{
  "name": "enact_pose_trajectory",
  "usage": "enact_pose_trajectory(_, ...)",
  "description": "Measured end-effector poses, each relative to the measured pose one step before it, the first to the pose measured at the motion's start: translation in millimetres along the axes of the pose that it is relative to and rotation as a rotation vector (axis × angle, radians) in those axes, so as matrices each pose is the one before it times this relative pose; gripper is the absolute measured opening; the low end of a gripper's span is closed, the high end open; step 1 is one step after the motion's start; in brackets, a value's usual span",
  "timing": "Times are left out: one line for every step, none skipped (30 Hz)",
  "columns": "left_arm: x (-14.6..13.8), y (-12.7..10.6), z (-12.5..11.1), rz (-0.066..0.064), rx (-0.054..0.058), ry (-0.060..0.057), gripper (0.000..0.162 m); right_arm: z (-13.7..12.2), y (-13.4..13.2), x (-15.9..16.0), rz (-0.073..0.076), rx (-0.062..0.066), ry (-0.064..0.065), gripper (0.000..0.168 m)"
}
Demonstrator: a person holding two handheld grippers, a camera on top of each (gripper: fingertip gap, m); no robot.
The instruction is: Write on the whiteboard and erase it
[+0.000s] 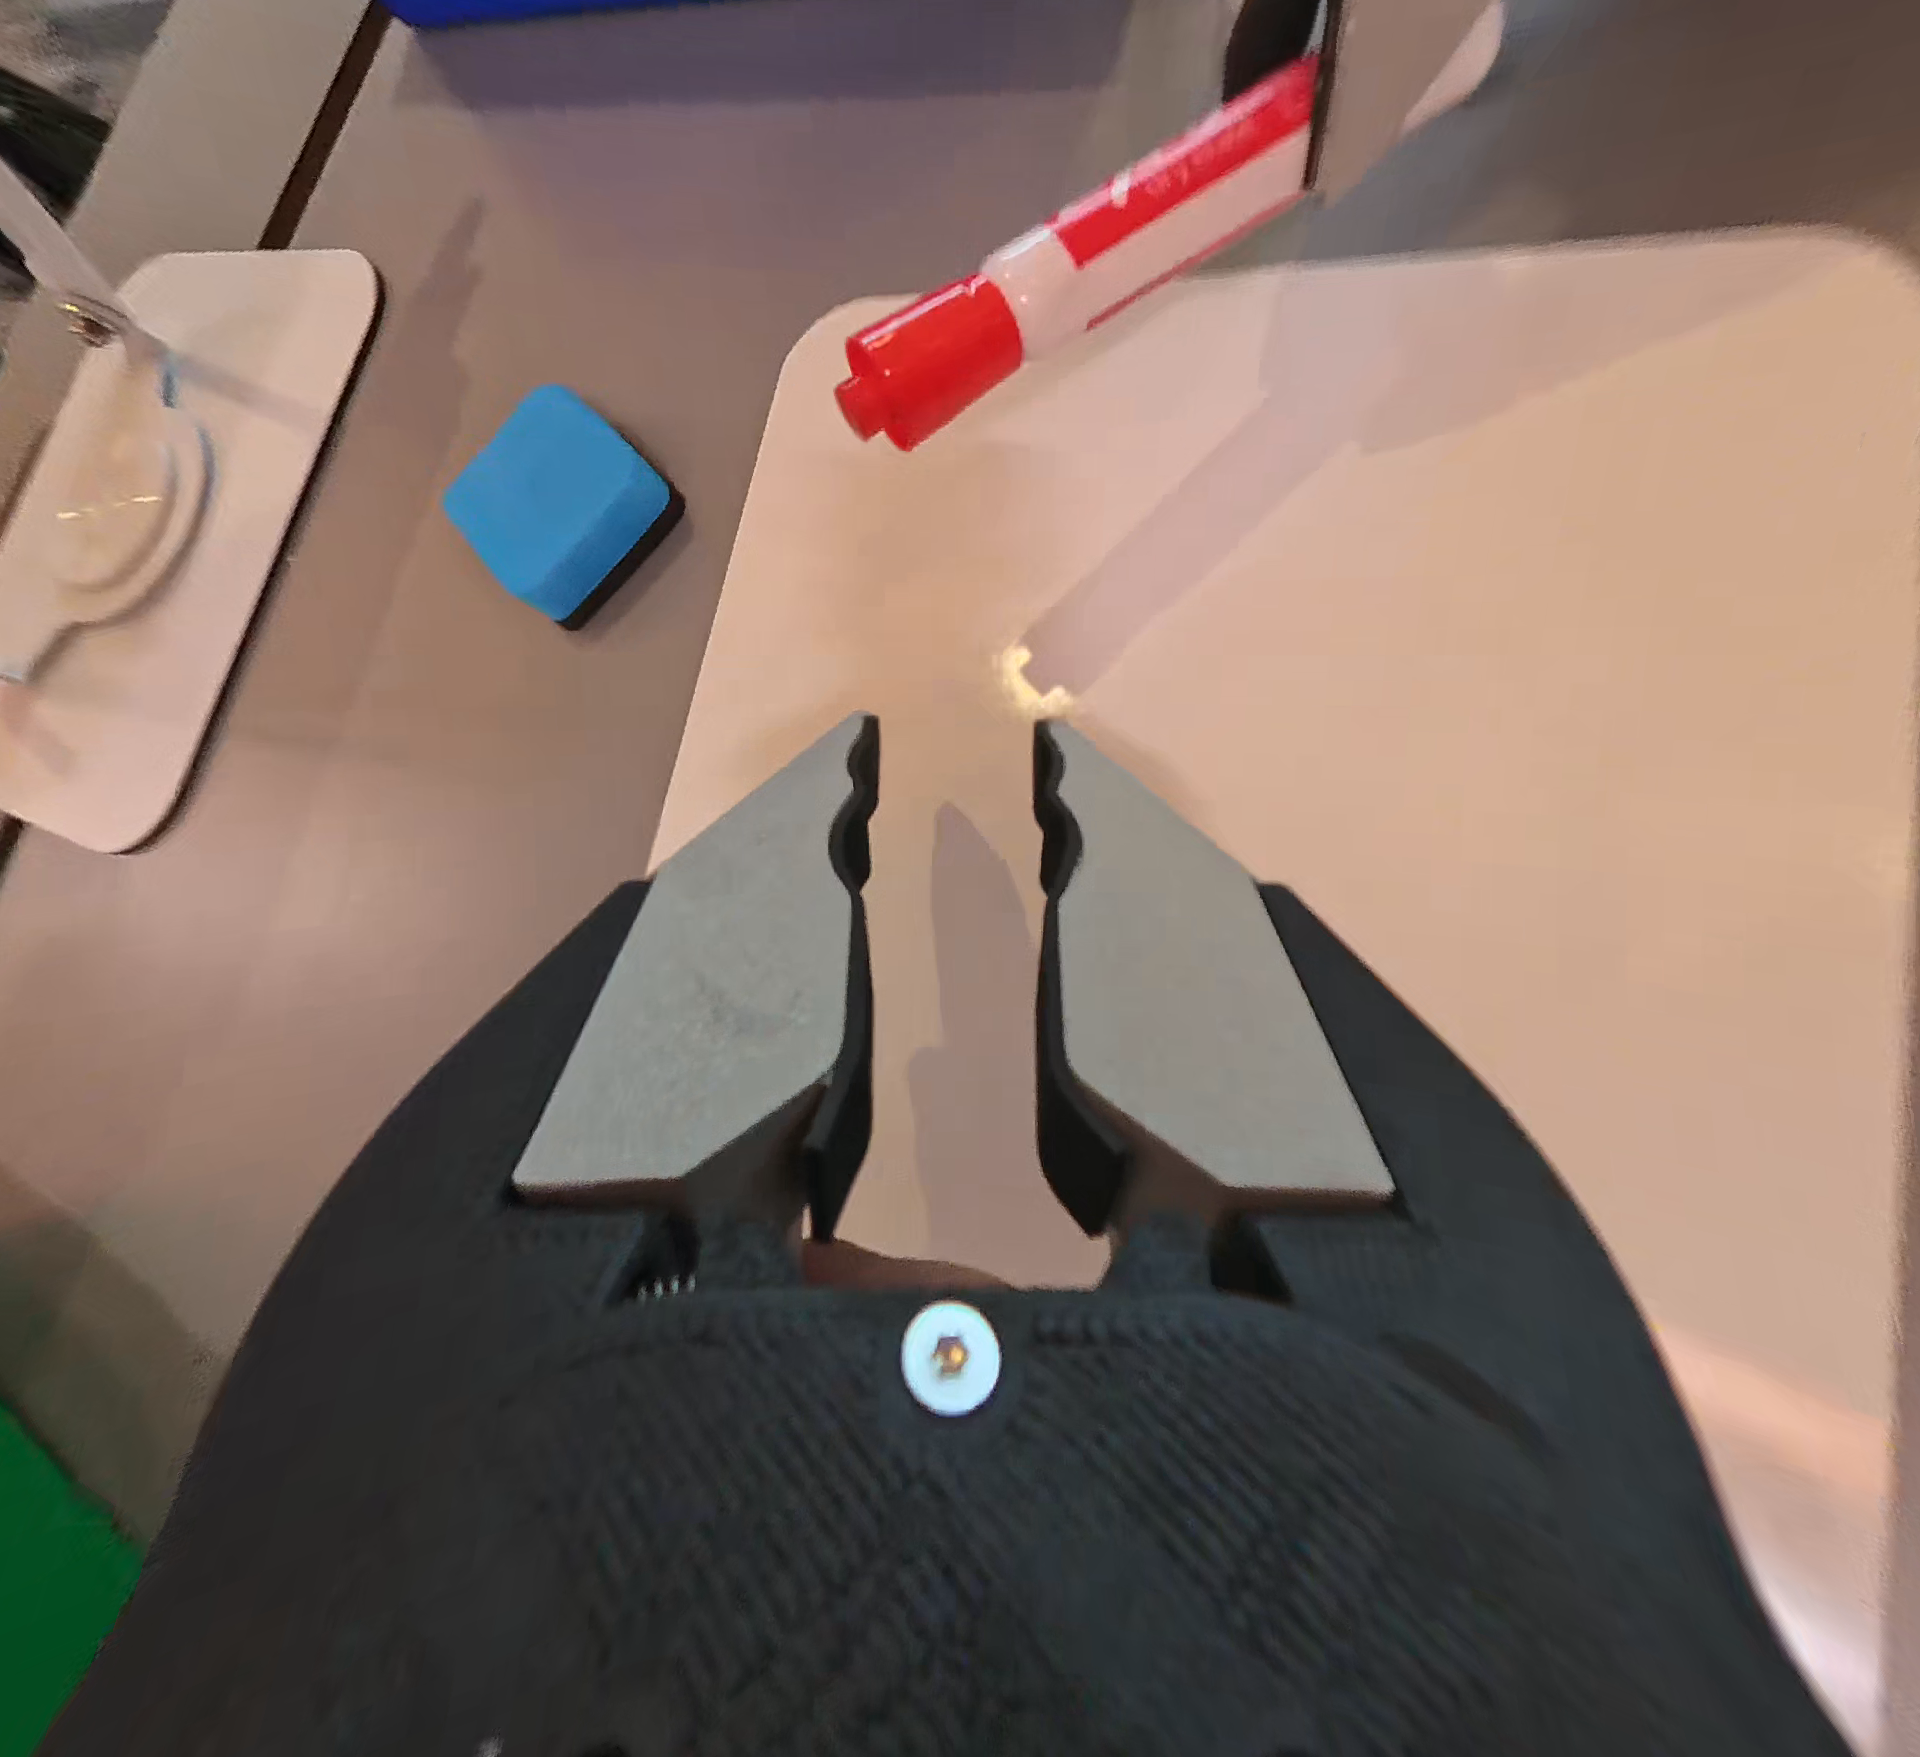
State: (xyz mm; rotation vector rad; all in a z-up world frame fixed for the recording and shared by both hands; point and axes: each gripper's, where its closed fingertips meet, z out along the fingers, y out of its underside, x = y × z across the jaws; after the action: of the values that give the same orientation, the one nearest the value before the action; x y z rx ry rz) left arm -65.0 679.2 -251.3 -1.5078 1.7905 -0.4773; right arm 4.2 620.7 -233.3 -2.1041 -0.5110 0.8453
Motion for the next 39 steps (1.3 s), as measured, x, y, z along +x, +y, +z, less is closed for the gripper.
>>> enact_pose_trajectory(-0.92,4.6,2.25,0.0393,-0.0274,-0.0236,0.032,1.08,0.67,-2.75,0.0038,-0.0054,-0.0175,0.016)
enact_pose_trajectory(-0.45,4.32,2.62,0.0265,-0.0273,-0.0155,0.038,1.48,1.38,-2.26,0.0017,-0.0086,-0.0133,0.016)
enact_pose_trajectory(0.86,1.65,2.28,0.0196,-0.0112,-0.0041,0.041,1.6,1.79,-1.73,-0.0008,-0.0115,-0.0082,0.016)
enact_pose_trajectory(1.77,-2.42,0.79,0.0238,0.0131,0.0012,0.044,1.76,1.83,-1.6,-0.003,-0.0123,-0.0059,0.016)
enact_pose_trajectory(1.37,-4.34,-0.28,0.0297,0.0232,-0.0032,0.043,1.61,1.77,-1.19,-0.0033,-0.0111,-0.0033,0.016)
enact_pose_trajectory(0.88,-3.89,-0.55,0.0299,0.0162,-0.0063,0.043,1.33,1.15,-1.23,-0.0033,-0.008,-0.003,0.016)
enact_pose_trajectory(1.14,-3.28,-0.62,0.0268,0.0098,-0.0032,0.043,1.09,0.42,-1.42,-0.0026,-0.0041,-0.0054,0.016)
enact_pose_trajectory(0.28,-3.42,-0.52,0.0218,0.0124,-0.0075,0.043,0.82,0.56,-2.09,-0.0002,-0.0043,-0.0112,0.016)
enact_pose_trajectory(-1.84,-3.67,-0.53,0.0159,0.0141,-0.0195,0.043,1.14,1.29,-2.33,0.0019,-0.0089,-0.0139,0.016)
enact_pose_trajectory(-2.14,-3.29,-0.62,0.0163,0.0126,-0.0203,0.043,1.19,1.86,-1.02,0.0013,-0.0116,-0.0055,0.016)
enact_pose_trajectory(-0.99,-3.71,-0.83,0.0207,0.0159,-0.015,0.043,1.17,2.11,0.2,-0.0026,-0.0128,0.003,0.016)
enact_pose_trajectory(-0.16,-4.27,-1.14,0.0228,0.0194,-0.0117,0.043,0.83,1.71,-0.2,-0.0053,-0.0113,0.0013,0.016)
enact_pose_trajectory(1.72,-4.48,-1.14,0.0263,0.0197,-0.002,0.042,0.63,0.36,-1.2,-0.0037,-0.004,-0.005,0.016)
enact_pose_trajectory(2.99,-4.4,-0.89,0.0284,0.0187,0.0048,0.038,0.46,-0.45,-1.68,-0.0005,0.0005,-0.0099,0.016)
enact_pose_trajectory(2.26,-4.07,-0.46,0.0239,0.0148,0.0004,0.034,0.65,-0.04,-2.28,0.0009,-0.0031,-0.0142,0.016)
enact_pose_trajectory(2.88,-3.2,0.06,0.0189,0.0095,0.0072,0.029,0.83,-0.1,-1.86,0.0006,-0.0034,-0.0111,0.016)
enact_pose_trajectory(4.02,-2.11,0.45,0.013,0.0023,0.0179,0.025,0.86,0.34,-1.06,-0.0011,-0.0046,-0.0055,0.015)
enact_pose_trajectory(3.14,-0.88,0.86,0.0055,-0.0057,0.015,0.025,0.84,0.98,-0.47,-0.0015,-0.009,-0.0018,0.016)
enact_pose_trajectory(2.52,-0.46,0.89,0.004,-0.0062,0.0116,0.025,0.38,0.69,0.0,-0.003,-0.0059,0.0003,0.015)
enact_pose_trajectory(3.31,-0.87,0.44,0.0073,0.0007,0.0153,0.024,0.2,0.33,-0.61,-0.0007,-0.0028,-0.0038,0.016)
enact_pose_trajectory(3.39,-1.04,0.39,0.0079,0.0041,0.0138,0.022,0.07,0.56,-1.07,0.0018,-0.0024,-0.0085,0.016)
enact_pose_trajectory(2.23,-0.04,0.53,0.0074,-0.0013,0.0069,0.022,0.19,0.85,0.19,0.0027,-0.0043,-0.0014,0.016)
enact_pose_trajectory(1.63,1.07,0.83,0.0087,-0.0082,0.005,0.021,0.24,0.41,0.47,0.0011,-0.0017,0.0009,0.016)
enact_pose_trajectory(2.1,1.43,0.97,0.0092,-0.0121,0.0082,0.019,0.33,0.35,0.44,0.0012,-0.002,0.0006,0.016)
enact_pose_trajectory(1.98,1.49,0.94,0.0086,-0.0145,0.0065,0.019,0.38,0.0,0.93,0.0019,-0.0001,0.0027,0.015)
enact_pose_trajectory(1.46,1.36,0.83,0.0092,-0.0145,0.0019,0.018,0.15,-0.83,0.87,0.0023,0.0037,0.0028,0.016)
enact_pose_trajectory(0.8,0.92,0.65,0.0032,-0.0095,-0.002,0.017,-0.66,-2.32,0.98,0.0025,0.0136,0.0031,0.016)
enact_pose_trajectory(-0.5,0.02,0.43,-0.0133,0.0006,-0.0067,0.016,-2.08,-3.81,1.01,0.0044,0.0234,0.0022,0.016)
enact_pose_trajectory(-1.48,-0.94,-0.01,-0.0315,0.0138,-0.0058,0.016,-3.03,-5.26,0.39,0.0085,0.0339,-0.0036,0.016)
enact_pose_trajectory(-1.82,-1.36,-0.77,-0.0431,0.0201,-0.0001,0.016,-3.39,-5.8,-0.62,0.0135,0.038,-0.0114,0.017)
enact_pose_trajectory(-2.82,-0.53,-1.4,-0.0426,0.0143,-0.0014,0.016,-3.19,-5.02,-0.79,0.0117,0.0335,-0.0113,0.02)
enact_pose_trajectory(-4.49,-0.02,-1.96,-0.032,0.0087,-0.0134,0.016,-2.88,-3.95,0.08,0.0052,0.0272,-0.0026,0.022)
enact_pose_trajectory(-5.56,-0.65,-2.43,-0.0216,0.0099,-0.0253,0.016,-2.67,-3.33,0.57,-0.0028,0.0236,0.0051,0.024)
enact_pose_trajectory(-5.17,-1.61,-2.53,-0.0185,0.0126,-0.027,0.016,-2.09,-2.54,0.48,-0.0052,0.0193,0.0067,0.026)
enact_pose_trajectory(-3.06,-2.62,-2.49,-0.0165,0.0154,-0.0179,0.016,-1.54,-2.14,0.29,-0.0011,0.0167,0.0049,0.03)
enact_pose_trajectory(-0.32,-3.4,-2.21,-0.0061,0.0193,-0.0066,0.016,-0.81,-2.74,-0.91,0.0012,0.0178,-0.0041,0.032)
enact_pose_trajectory(0.52,-3.33,-1.62,0.0072,0.0158,-0.0091,0.016,-0.23,-3.99,-2.97,0.0006,0.0227,-0.0153,0.032)
enact_pose_trajectory(0.04,-2.51,-0.84,0.0159,0.0065,-0.017,0.016,0.58,-4.26,-4.12,-0.0032,0.0239,-0.02,0.03)
enact_pose_trajectory(0.05,-2.27,-0.38,0.0184,0.003,-0.0175,0.016,1.37,-2.67,-4.89,-0.0088,0.0142,-0.0212,0.027)
